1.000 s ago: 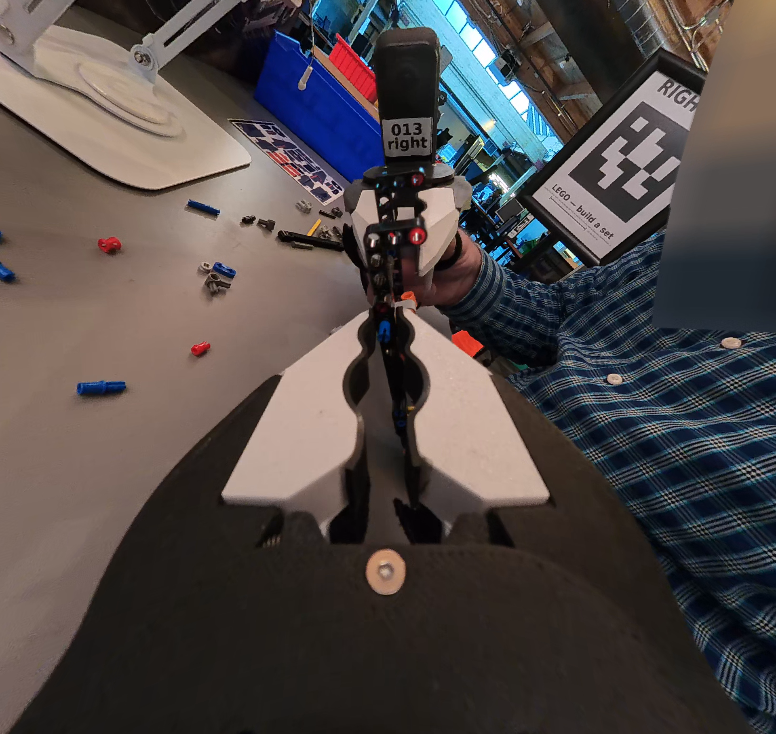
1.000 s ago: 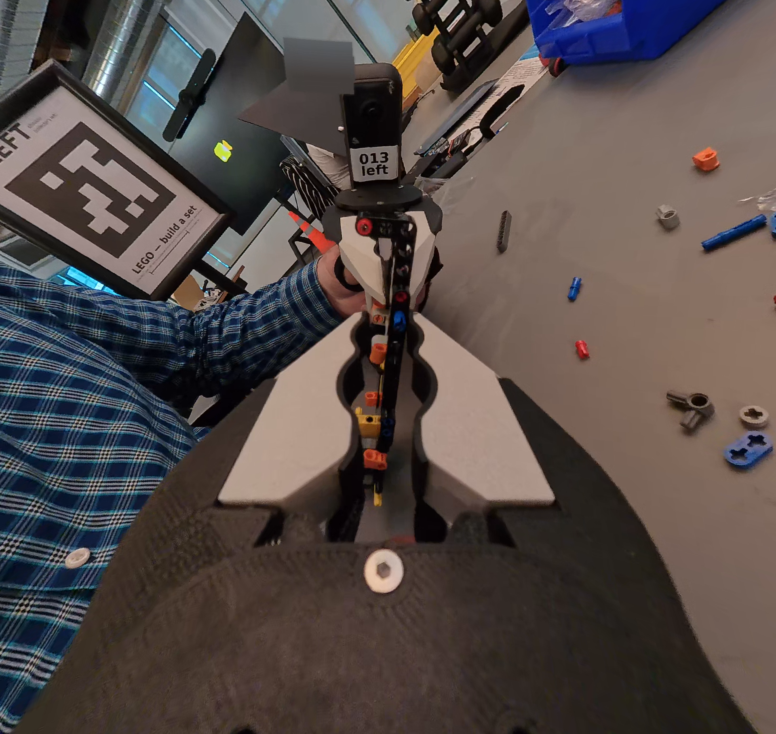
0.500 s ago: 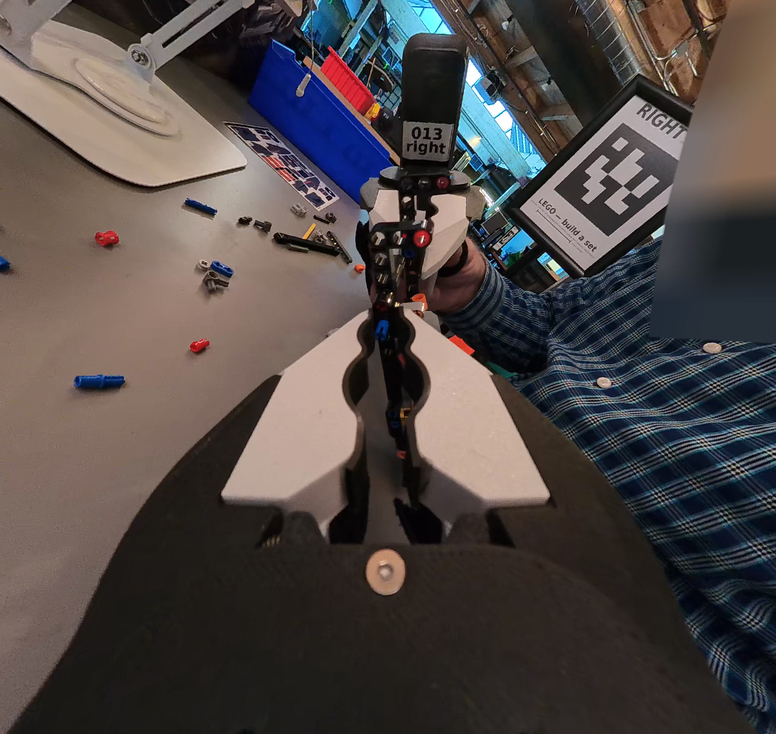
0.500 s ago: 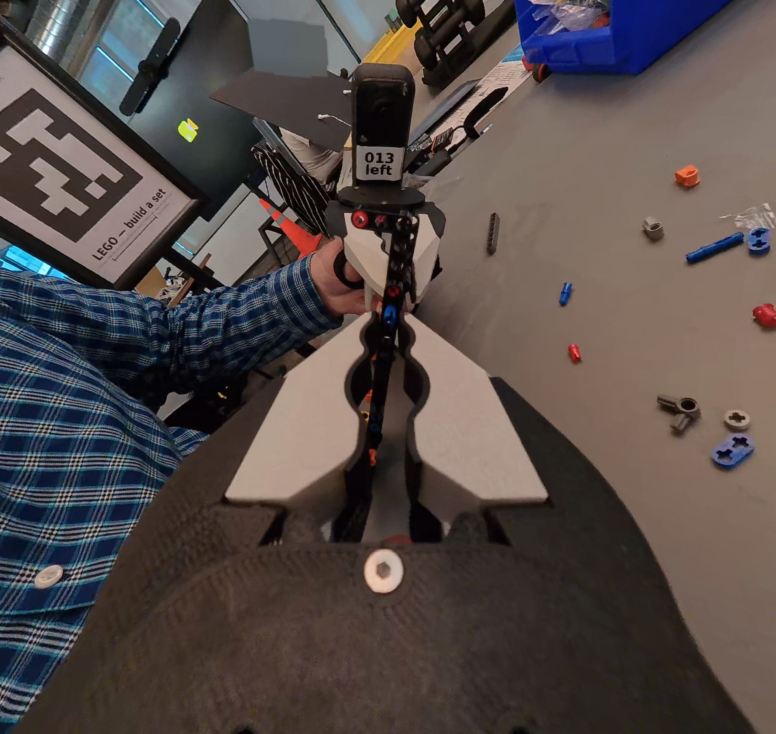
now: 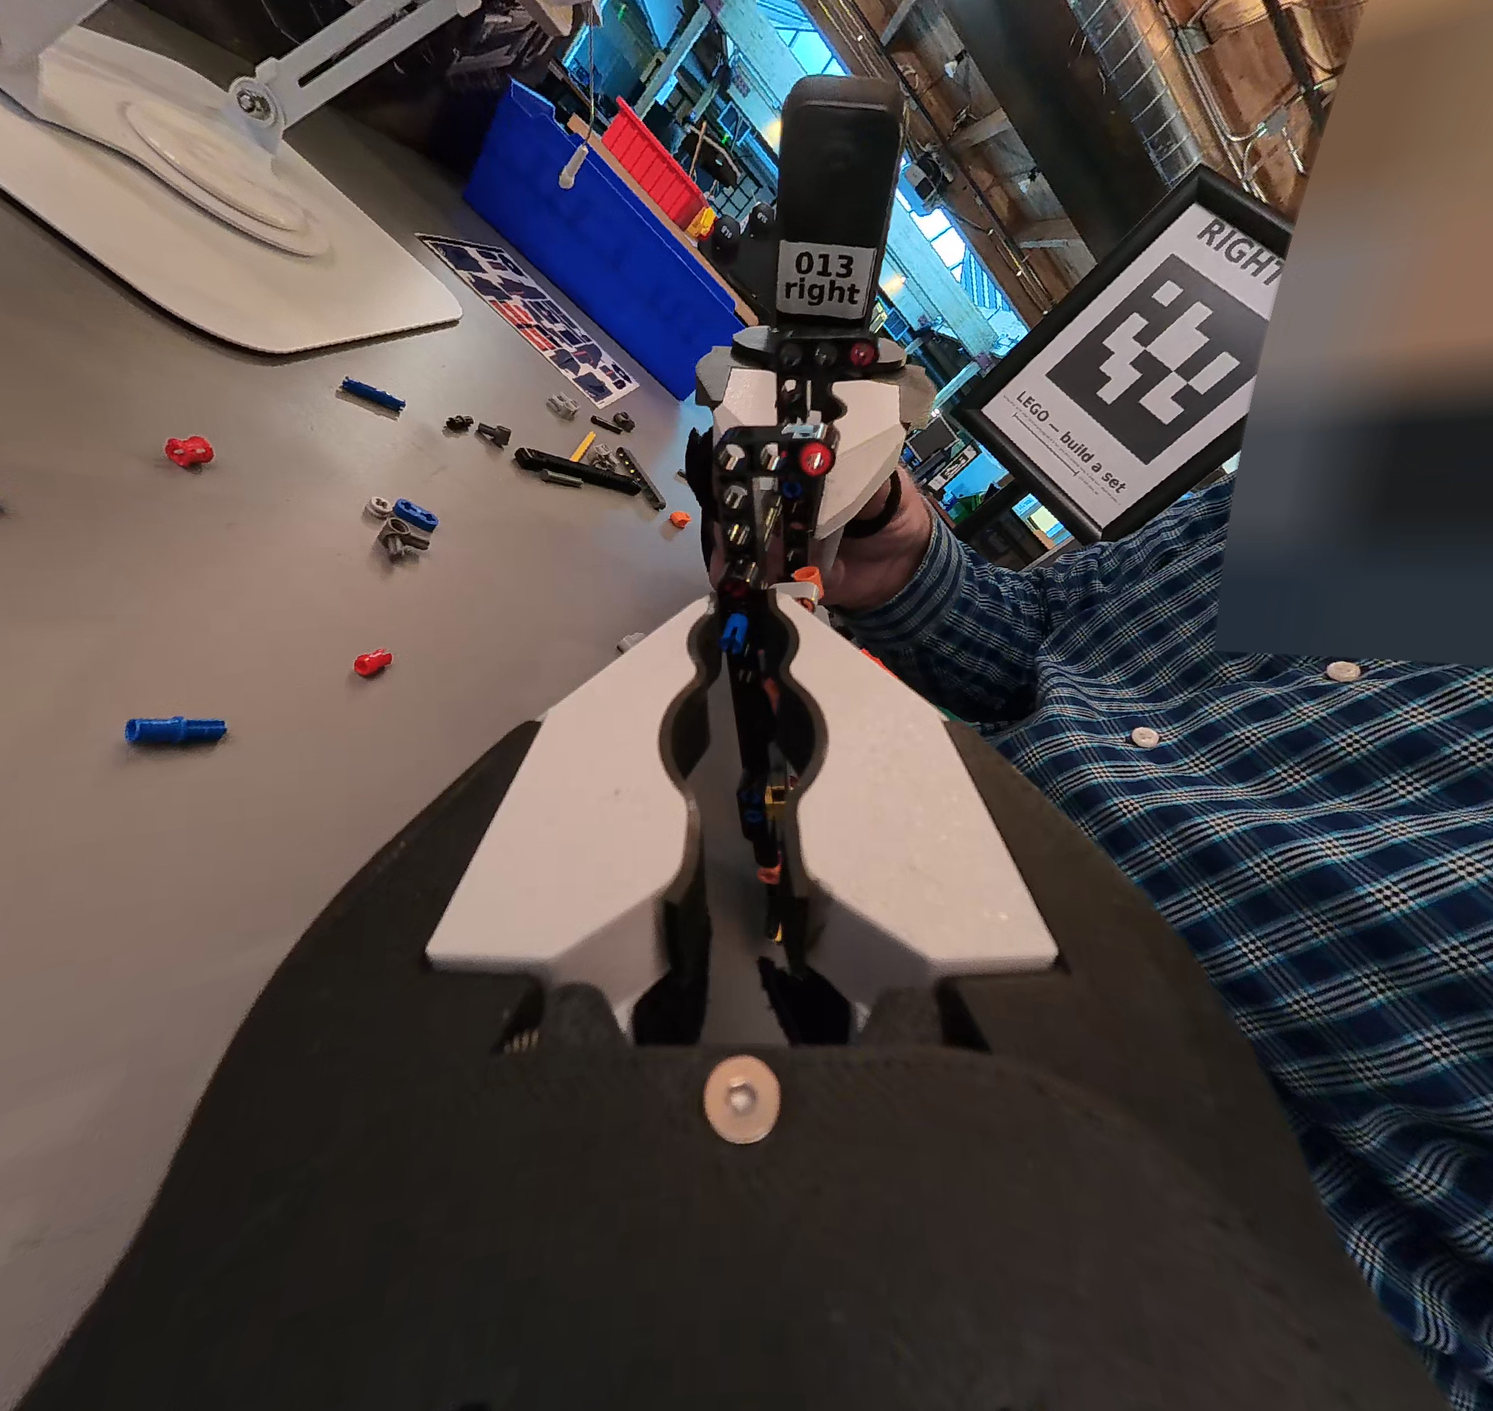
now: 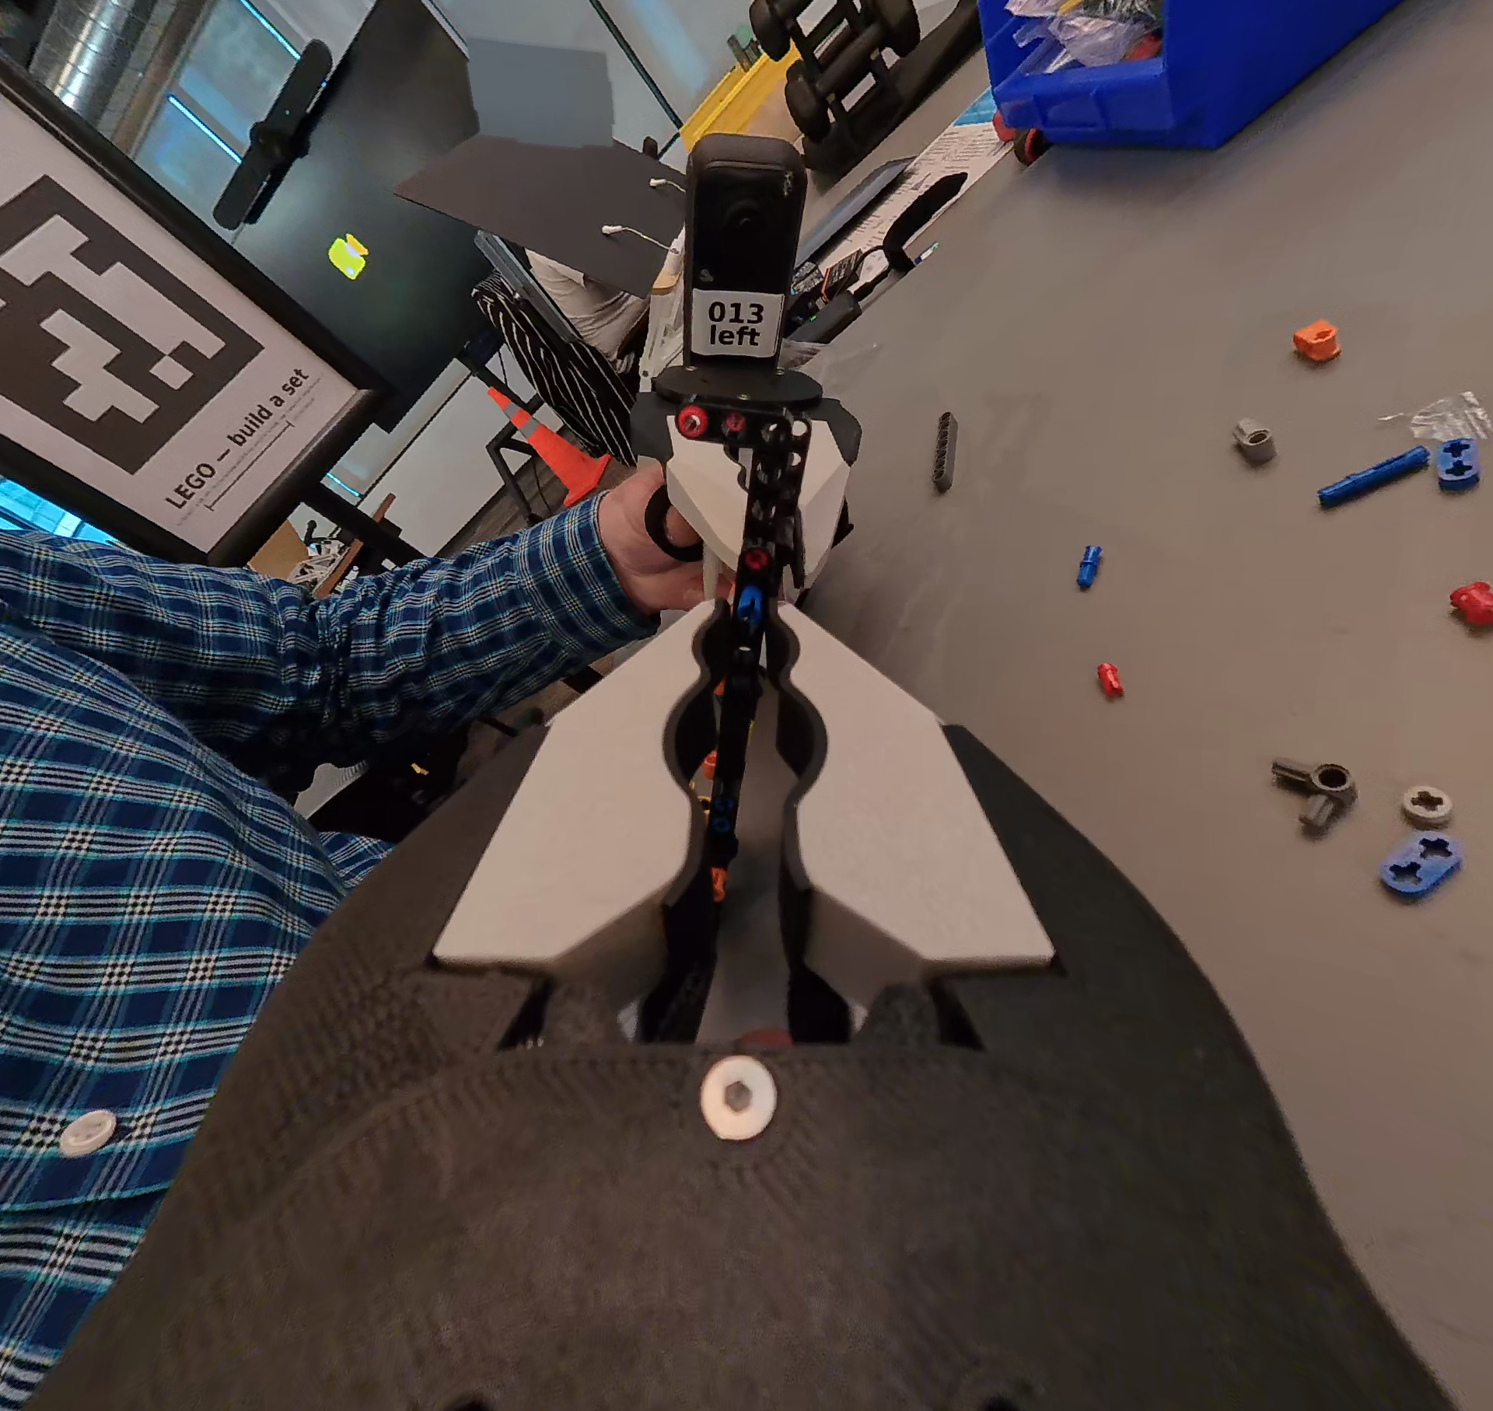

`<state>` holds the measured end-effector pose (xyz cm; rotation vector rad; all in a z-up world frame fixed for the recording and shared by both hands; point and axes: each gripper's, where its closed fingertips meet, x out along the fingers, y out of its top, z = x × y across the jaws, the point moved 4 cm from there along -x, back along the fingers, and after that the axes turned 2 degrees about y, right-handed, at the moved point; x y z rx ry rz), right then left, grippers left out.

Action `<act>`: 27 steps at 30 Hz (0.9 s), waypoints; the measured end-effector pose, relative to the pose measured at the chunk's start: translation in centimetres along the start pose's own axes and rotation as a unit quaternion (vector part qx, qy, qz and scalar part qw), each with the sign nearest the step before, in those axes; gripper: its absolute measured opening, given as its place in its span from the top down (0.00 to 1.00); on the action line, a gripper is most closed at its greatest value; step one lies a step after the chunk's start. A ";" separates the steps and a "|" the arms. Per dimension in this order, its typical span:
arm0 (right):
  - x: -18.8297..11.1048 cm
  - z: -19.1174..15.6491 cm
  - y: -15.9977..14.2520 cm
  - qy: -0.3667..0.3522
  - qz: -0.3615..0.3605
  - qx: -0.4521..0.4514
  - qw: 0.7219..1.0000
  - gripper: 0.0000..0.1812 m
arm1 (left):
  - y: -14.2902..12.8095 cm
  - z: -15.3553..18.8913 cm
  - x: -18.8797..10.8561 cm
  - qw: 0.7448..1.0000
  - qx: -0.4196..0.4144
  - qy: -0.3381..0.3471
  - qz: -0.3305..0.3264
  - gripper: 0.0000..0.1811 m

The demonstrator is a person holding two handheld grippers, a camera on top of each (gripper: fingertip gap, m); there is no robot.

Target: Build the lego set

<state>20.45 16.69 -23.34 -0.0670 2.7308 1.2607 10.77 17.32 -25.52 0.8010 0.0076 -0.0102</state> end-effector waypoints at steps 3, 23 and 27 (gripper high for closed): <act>0.0 -0.1 0.0 -0.003 0.000 -0.002 1.000 0.97 | 0.0 -0.1 0.0 1.000 -0.002 -0.001 0.001 0.96; 0.2 -0.7 -0.1 0.005 -0.007 -0.012 1.000 0.97 | 1.4 1.1 0.1 0.999 0.034 0.016 0.016 0.63; 0.3 -1.0 -0.1 0.017 -0.005 -0.014 1.000 0.97 | 1.9 2.1 1.0 0.998 0.059 0.028 -0.003 0.62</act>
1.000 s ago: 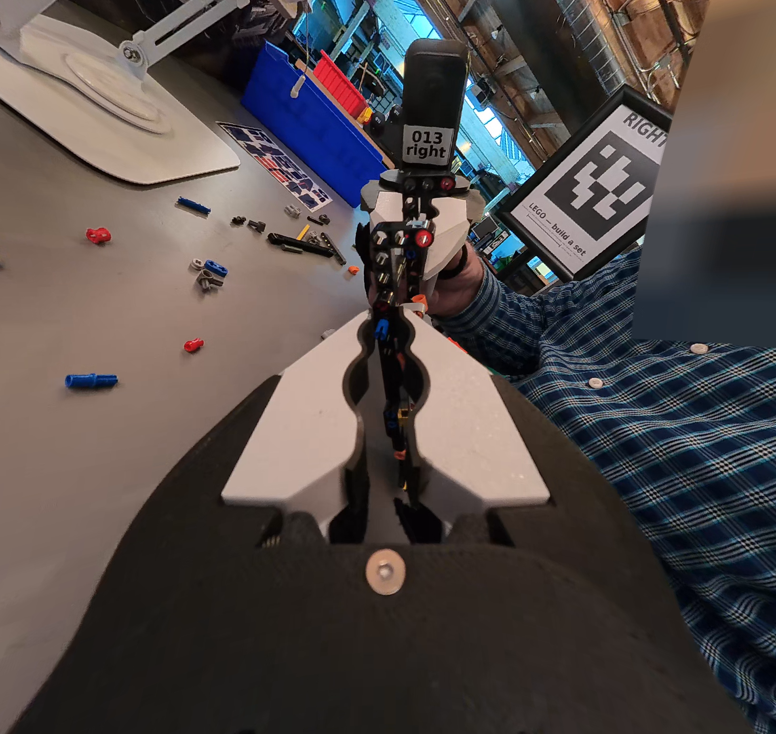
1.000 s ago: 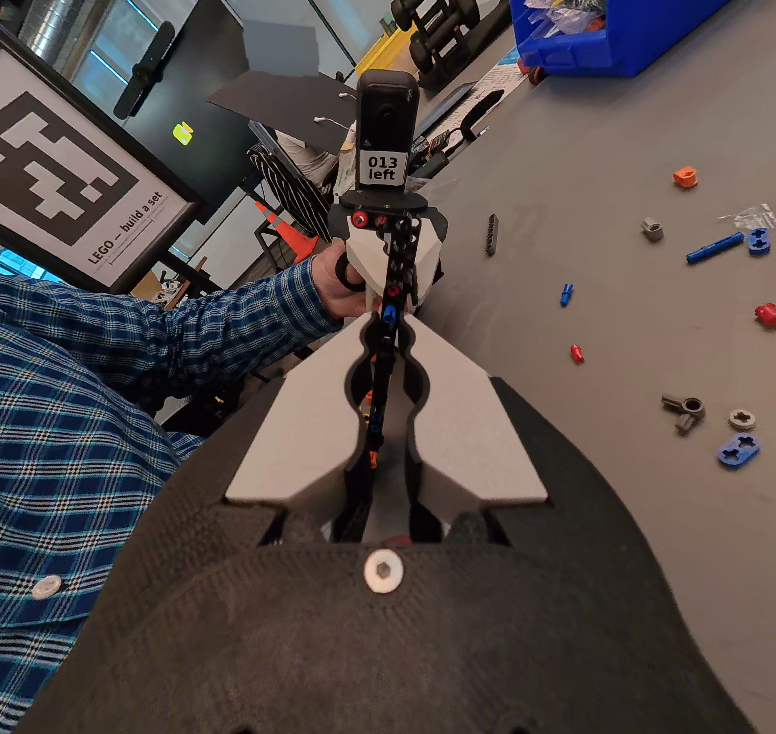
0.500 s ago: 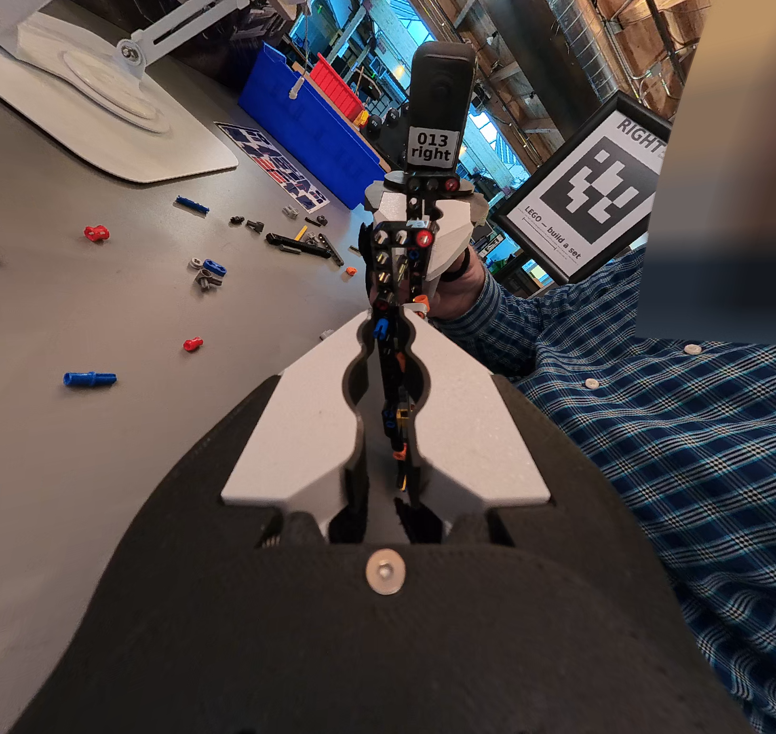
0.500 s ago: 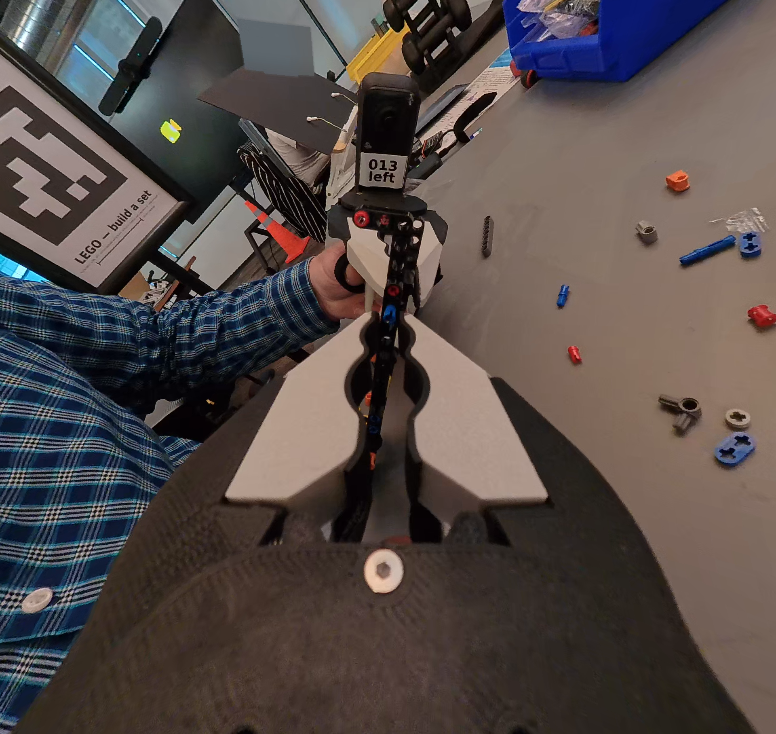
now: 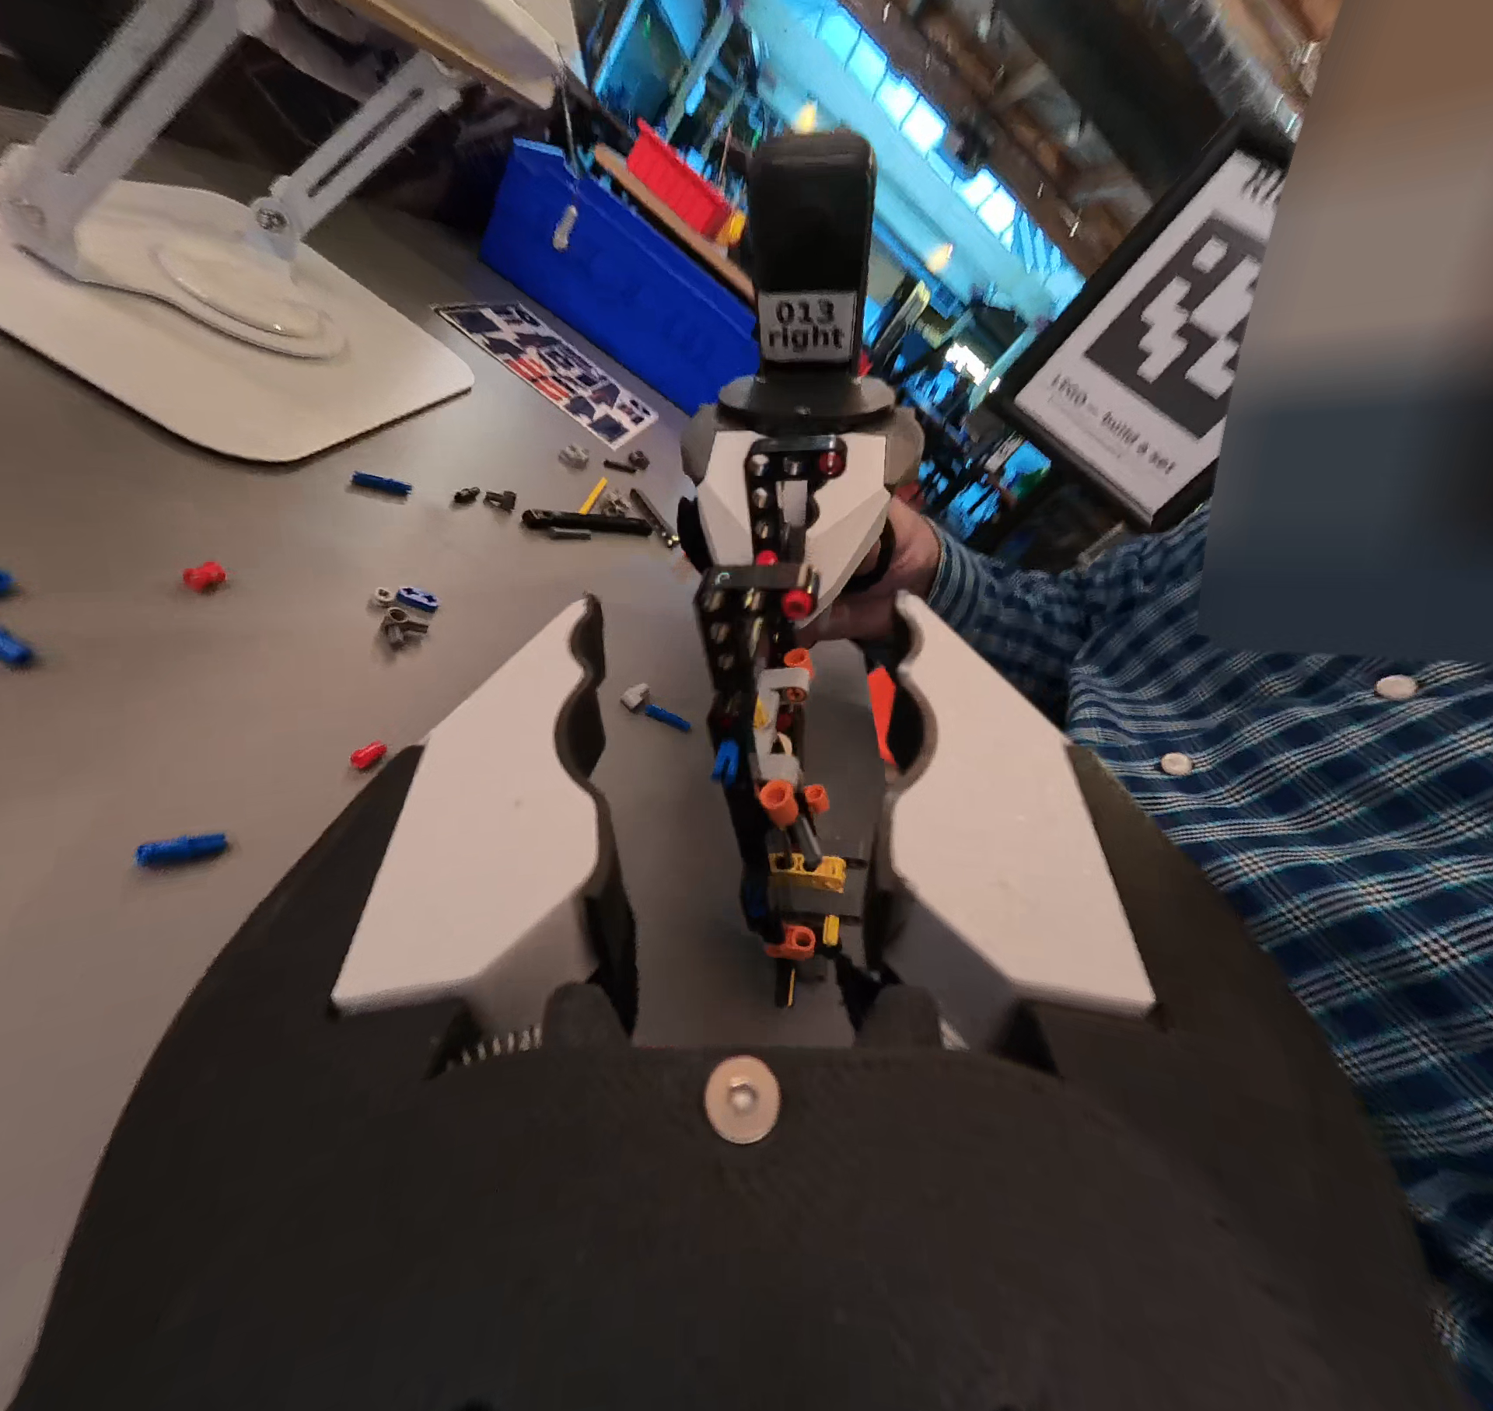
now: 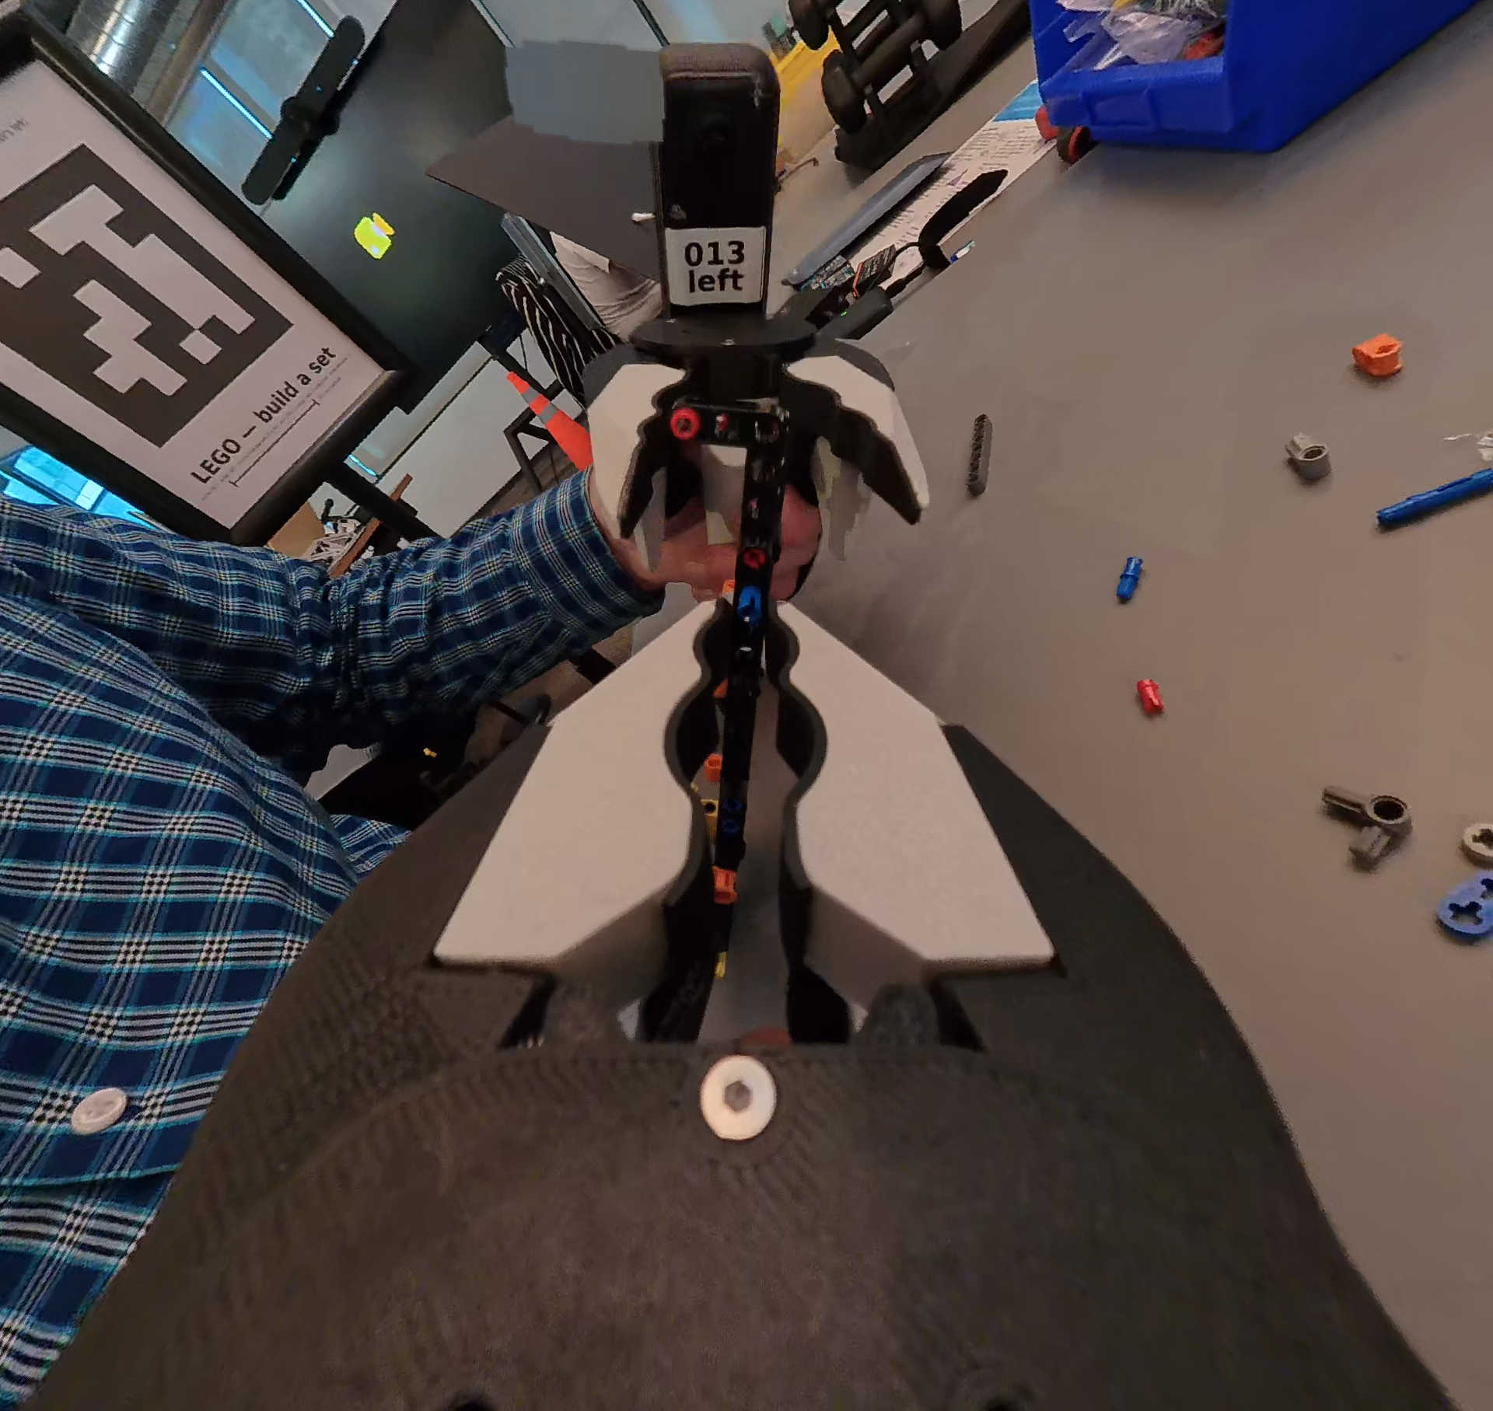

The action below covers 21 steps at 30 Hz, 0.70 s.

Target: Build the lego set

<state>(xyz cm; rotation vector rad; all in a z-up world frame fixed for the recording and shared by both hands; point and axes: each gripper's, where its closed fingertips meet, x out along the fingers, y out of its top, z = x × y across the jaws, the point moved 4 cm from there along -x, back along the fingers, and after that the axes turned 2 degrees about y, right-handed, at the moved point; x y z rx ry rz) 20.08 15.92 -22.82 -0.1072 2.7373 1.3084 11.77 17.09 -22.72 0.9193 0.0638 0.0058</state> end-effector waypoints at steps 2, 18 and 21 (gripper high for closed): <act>0.1 -0.2 0.0 0.004 -0.003 -0.005 1.000 0.97 | 0.2 0.2 0.5 1.000 0.007 0.007 -0.005 0.68; 0.6 -1.2 -0.2 0.020 0.010 -0.016 1.000 0.97 | 0.0 1.6 1.1 0.998 0.047 0.010 -0.040 0.88; 0.6 -1.3 -0.2 0.022 0.005 -0.020 1.000 0.97 | 0.3 1.6 1.4 0.999 0.030 0.007 -0.032 0.88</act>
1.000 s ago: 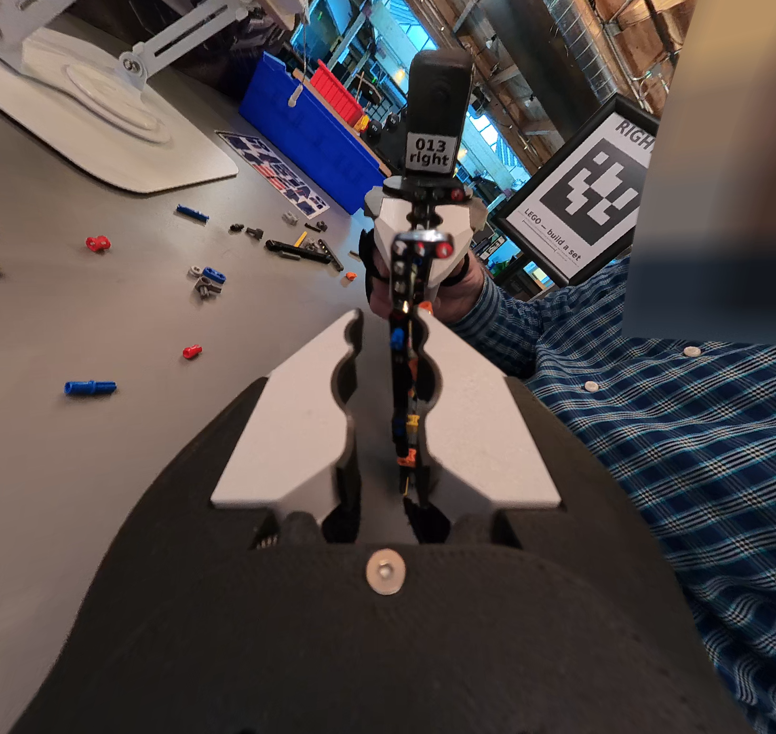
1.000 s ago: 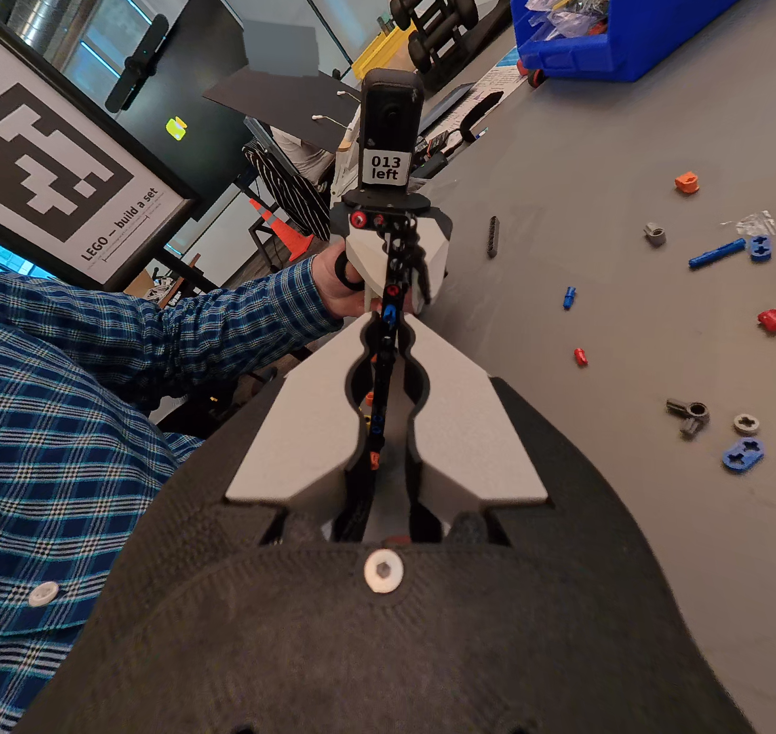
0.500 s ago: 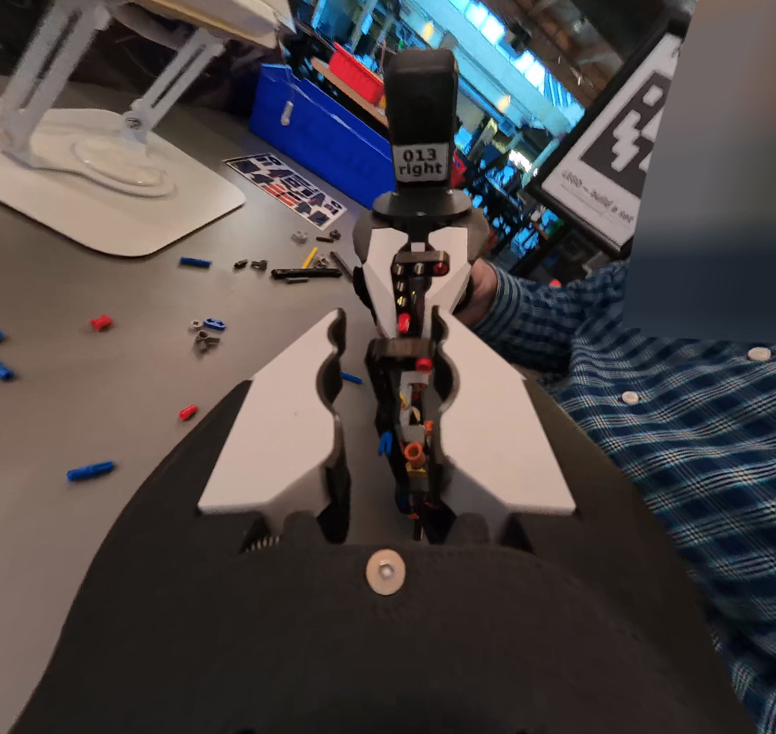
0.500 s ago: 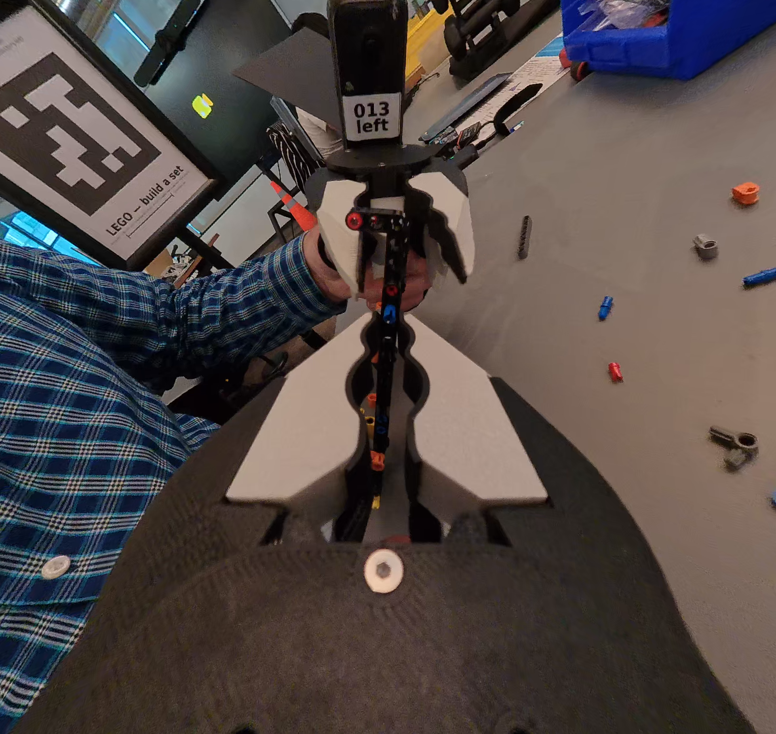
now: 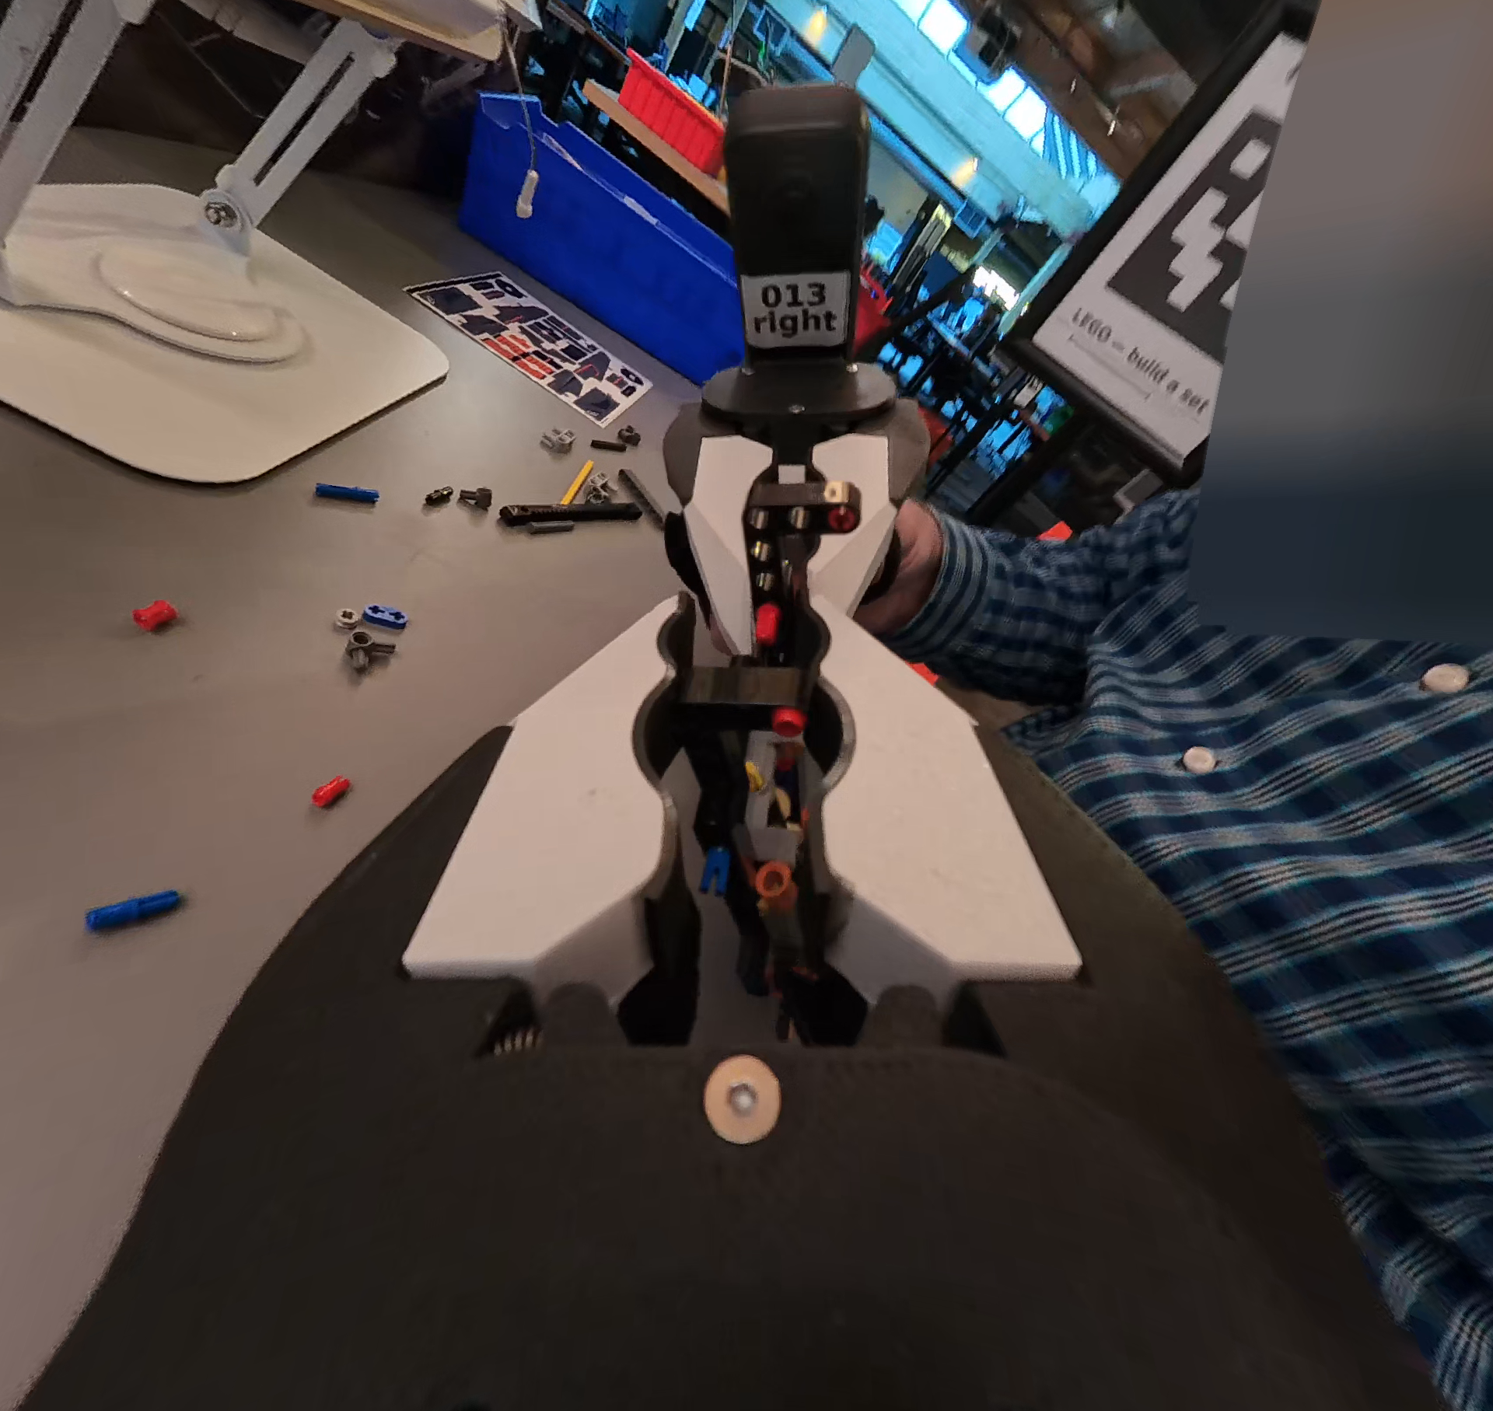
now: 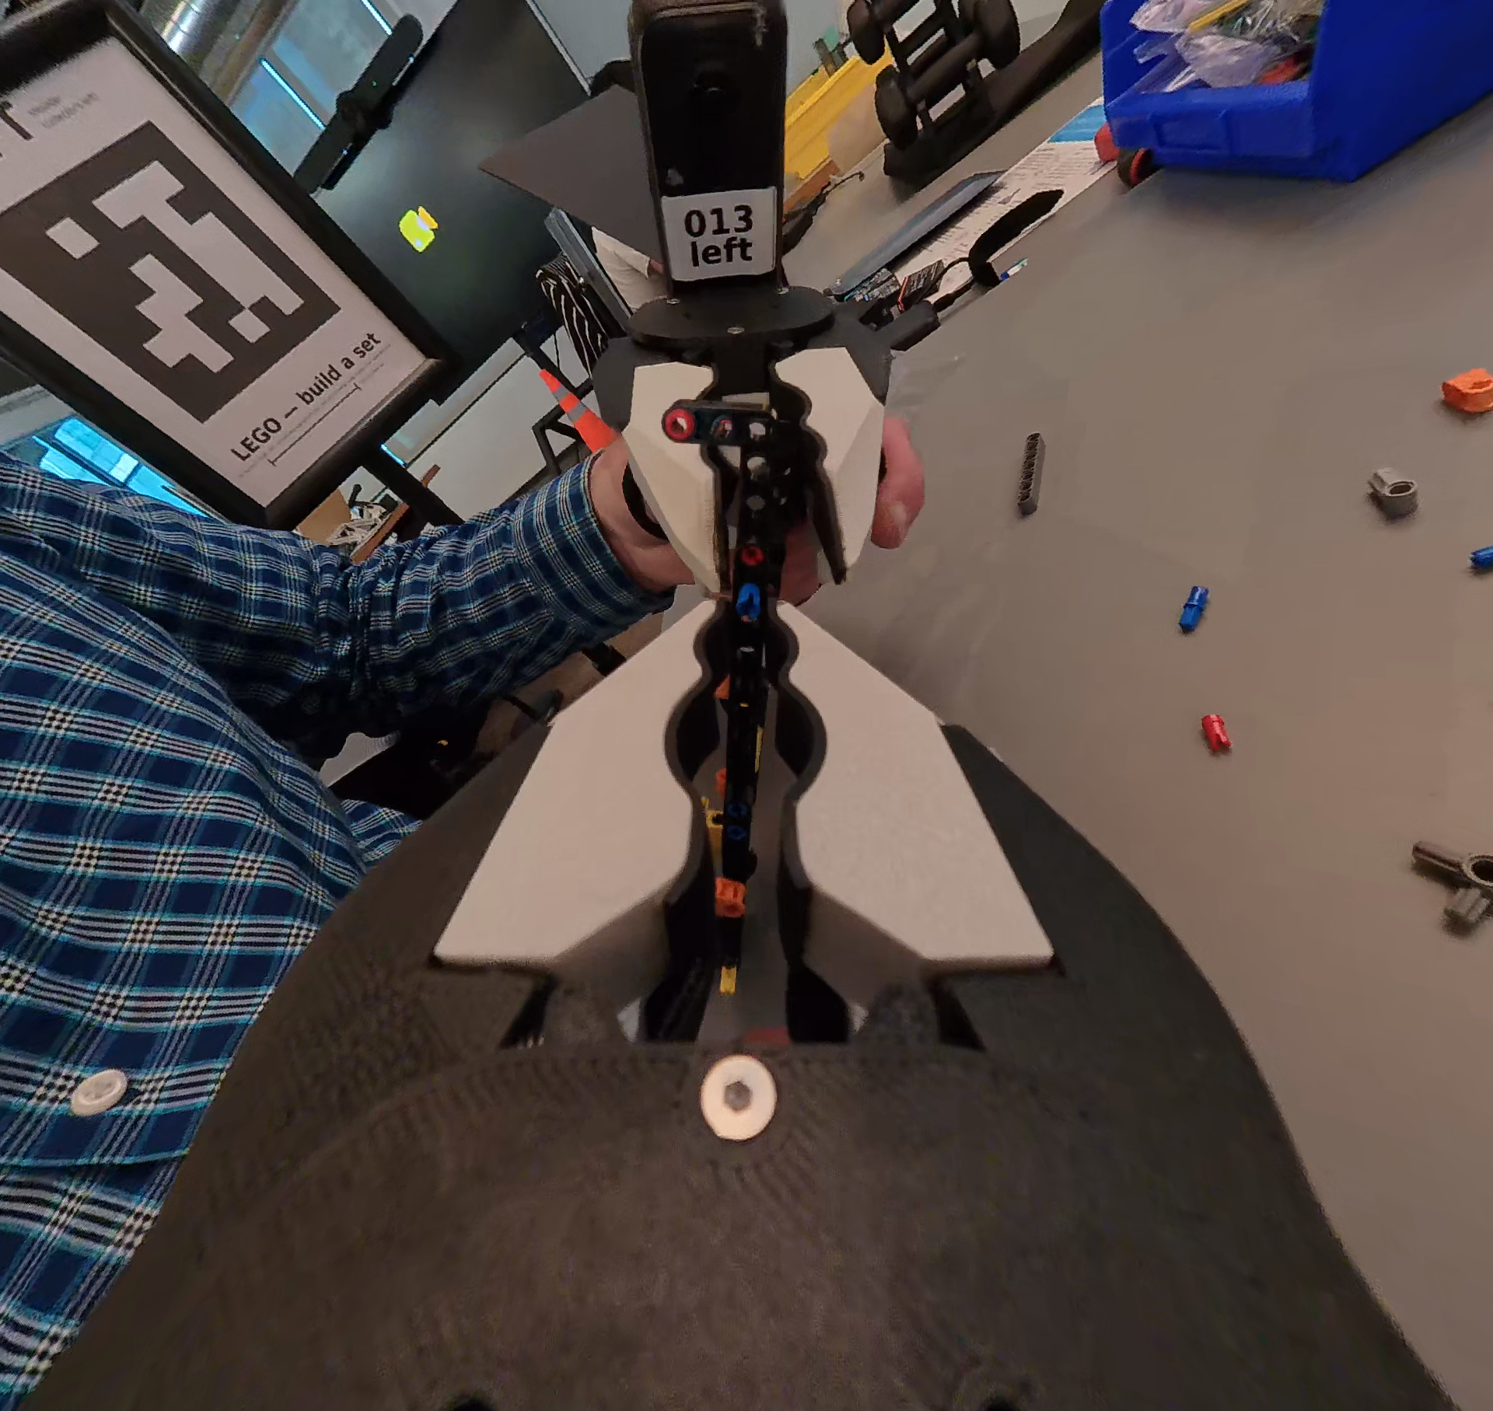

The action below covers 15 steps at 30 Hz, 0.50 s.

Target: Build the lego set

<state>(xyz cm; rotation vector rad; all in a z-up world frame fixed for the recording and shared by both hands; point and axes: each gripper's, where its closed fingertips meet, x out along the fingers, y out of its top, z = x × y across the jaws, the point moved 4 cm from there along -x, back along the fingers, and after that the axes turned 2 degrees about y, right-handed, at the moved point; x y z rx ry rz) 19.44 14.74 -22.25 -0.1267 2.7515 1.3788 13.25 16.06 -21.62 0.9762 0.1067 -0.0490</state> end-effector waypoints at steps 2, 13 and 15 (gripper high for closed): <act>-0.1 0.1 0.2 -0.002 0.002 0.002 1.000 0.97 | 0.4 0.1 -0.2 1.000 -0.004 -0.004 0.008 0.84; -0.6 0.2 0.4 0.012 0.000 0.014 1.000 0.97 | 2.4 0.3 -1.4 0.999 0.041 0.035 -0.009 0.77; -0.6 0.1 0.4 0.013 -0.005 0.009 1.000 0.98 | 2.2 0.4 -1.3 0.997 0.058 0.040 -0.033 0.82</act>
